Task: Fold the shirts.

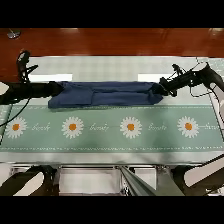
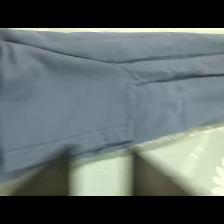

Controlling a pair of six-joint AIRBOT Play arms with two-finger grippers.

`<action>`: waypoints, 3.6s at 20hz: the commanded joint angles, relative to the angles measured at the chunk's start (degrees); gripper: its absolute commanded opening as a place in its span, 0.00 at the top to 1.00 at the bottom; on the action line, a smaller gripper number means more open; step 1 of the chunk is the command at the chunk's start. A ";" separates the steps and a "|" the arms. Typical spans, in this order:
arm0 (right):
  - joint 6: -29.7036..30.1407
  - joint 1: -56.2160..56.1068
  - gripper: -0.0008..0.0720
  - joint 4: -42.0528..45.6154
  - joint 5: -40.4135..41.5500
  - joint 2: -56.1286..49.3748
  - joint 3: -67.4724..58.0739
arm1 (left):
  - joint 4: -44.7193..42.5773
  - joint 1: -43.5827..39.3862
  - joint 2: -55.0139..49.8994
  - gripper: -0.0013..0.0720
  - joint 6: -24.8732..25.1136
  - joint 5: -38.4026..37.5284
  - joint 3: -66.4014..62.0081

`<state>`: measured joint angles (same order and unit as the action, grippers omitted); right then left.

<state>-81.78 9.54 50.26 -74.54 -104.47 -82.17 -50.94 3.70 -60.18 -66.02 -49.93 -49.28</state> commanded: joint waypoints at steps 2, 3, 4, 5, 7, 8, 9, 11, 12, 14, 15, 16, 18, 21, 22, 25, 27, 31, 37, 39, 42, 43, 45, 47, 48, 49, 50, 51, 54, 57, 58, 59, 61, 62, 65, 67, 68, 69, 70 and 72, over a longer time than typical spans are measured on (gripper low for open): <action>-0.92 -0.76 0.95 8.85 -1.64 11.63 1.64 | 0.13 -4.66 0.09 0.96 -2.19 -0.13 0.11; -0.81 -0.37 0.95 10.56 -1.73 16.68 4.39 | 0.63 -6.05 0.07 0.96 -2.19 0.09 0.11; -0.55 0.00 0.95 11.96 -1.36 22.40 8.28 | 0.96 -7.80 -0.02 0.96 -2.21 0.66 0.11; -0.50 0.28 0.95 12.74 -0.94 28.04 12.46 | 1.05 -10.10 -0.37 0.96 -2.84 1.84 0.09; -0.57 0.76 0.95 13.51 -0.35 40.54 21.55 | 0.98 -14.82 -2.67 0.96 -8.87 5.95 -0.22; -1.49 0.76 0.95 13.79 -0.31 47.06 25.70 | 1.01 -17.05 -4.63 0.96 -11.19 7.74 -1.03; -3.34 0.76 0.95 13.75 -0.35 52.89 29.00 | 1.01 -19.74 -7.37 0.96 -12.79 8.83 -2.75; -7.45 0.76 0.95 13.73 -1.75 63.49 33.59 | 1.01 -25.77 -14.01 0.96 -12.94 8.31 -8.22; -9.42 0.74 0.95 13.66 -3.02 67.93 34.75 | 1.01 -28.79 -17.53 0.96 -12.98 7.74 -11.34; -11.87 0.74 0.95 13.68 -5.20 74.34 35.15 | 1.03 -34.93 -25.40 0.96 -13.42 6.60 -18.49; -12.92 0.76 0.95 13.77 -6.01 76.50 35.15 | 1.07 -37.51 -28.81 0.96 -14.64 6.36 -21.46; -13.75 0.74 0.95 13.75 -6.91 78.12 35.15 | 1.09 -40.17 -32.09 0.96 -16.96 6.40 -24.33; -14.23 0.74 0.95 13.66 -8.57 79.54 35.15 | 1.90 -45.20 -37.59 0.96 -18.29 6.12 -29.22; -14.21 0.74 0.95 12.92 -8.22 79.38 35.15 | 5.79 -51.98 -43.71 0.96 -18.27 4.46 -33.68; -14.21 0.74 0.95 12.59 -7.72 79.14 35.15 | 7.63 -54.07 -45.35 0.96 -18.27 4.15 -34.40; -13.64 0.63 0.95 10.75 -5.53 77.07 35.08 | 10.93 -58.95 -48.76 0.96 -16.48 1.84 -36.37; -12.11 0.57 0.95 8.68 -5.51 74.69 35.08 | 10.91 -58.99 -49.09 0.96 -15.41 -0.20 -38.07; -9.16 0.20 0.95 5.97 -4.96 70.75 34.45 | 10.91 -48.30 -47.19 0.96 -15.23 -9.81 -43.41; -10.12 -12.72 0.94 3.56 1.79 60.04 27.54 | 10.54 -21.42 -32.72 0.96 -15.43 -15.58 -43.39; -10.36 -20.24 0.95 3.17 6.29 53.42 23.67 | 7.45 -12.09 -25.81 0.96 -15.30 -18.14 -41.92; -10.51 -29.77 0.95 3.17 10.99 39.26 13.99 | 2.43 0.07 -11.87 0.96 -12.44 -17.55 -33.22; -10.47 -32.00 0.95 3.19 11.85 34.07 10.03 | -0.72 2.62 -6.91 0.96 -12.44 -16.28 -28.26; -10.51 -35.47 0.94 3.17 12.17 23.08 1.18 | -3.96 6.05 3.56 0.96 -12.44 -14.56 -15.76; -11.10 -37.79 0.94 2.99 11.96 13.05 -7.34 | -3.82 6.71 14.21 0.96 -12.50 -11.69 -1.86; -11.67 -38.73 0.95 2.64 12.02 8.66 -11.06 | -2.84 6.54 18.95 0.96 -12.59 -9.94 4.48; -11.89 -39.45 0.94 2.43 12.13 4.70 -14.45 | -1.64 6.51 23.34 0.96 -12.81 -7.41 10.67; -11.43 -40.30 0.95 2.29 12.96 1.62 -16.96 | -0.87 6.51 26.86 0.96 -12.94 -4.39 16.09; -11.43 -41.07 0.94 2.29 13.57 -1.16 -19.10 | -0.50 6.51 29.07 0.96 -13.29 -1.77 20.13; -13.05 -41.40 0.13 2.12 12.83 -6.80 -23.82 | -0.46 6.51 29.57 0.96 -14.80 -0.39 25.68; -12.87 -35.91 0.13 2.05 6.51 -4.50 -26.58 | -0.26 6.51 28.28 0.96 -14.64 -0.57 25.68; -12.37 -32.46 0.13 2.10 0.92 -2.23 -27.76 | -0.24 6.51 28.17 0.96 -14.64 -0.59 25.68; -11.43 -28.96 0.13 2.51 -5.11 0.61 -28.35 | -0.26 6.51 28.13 0.96 -14.64 -0.76 25.68; -8.98 -22.51 0.13 10.47 -16.74 8.90 -27.67 | -0.24 6.51 28.13 0.96 -14.64 -1.38 25.70; -8.98 -20.63 0.13 17.62 -18.95 13.84 -25.27 | -0.24 6.49 28.13 0.96 -14.64 -1.86 25.70; -14.56 -16.48 0.13 26.77 -3.41 34.75 1.03 | -0.22 6.49 28.13 0.96 -14.58 -3.08 25.70; -26.36 -17.66 0.13 26.36 16.06 49.03 28.13 | -0.22 6.49 28.13 0.96 -14.62 -4.35 25.70; -31.71 -19.02 0.13 23.52 24.26 54.29 40.11 | -0.17 6.49 28.13 0.96 -14.62 -4.76 25.70; -36.17 -20.13 0.13 17.22 31.93 58.18 50.69 | -0.04 6.38 28.13 0.96 -14.64 -5.09 25.70; -36.39 -20.94 0.13 8.90 37.57 60.08 57.96 | 0.46 6.25 28.13 0.96 -14.64 -5.20 25.70; -29.35 -23.12 0.13 -5.01 43.34 59.41 64.83 | 2.43 6.27 28.13 0.96 -14.64 -4.98 25.70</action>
<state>-110.63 -11.57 61.41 -48.16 -51.03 -35.38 -50.35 10.04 -32.10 -80.64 -54.37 -23.59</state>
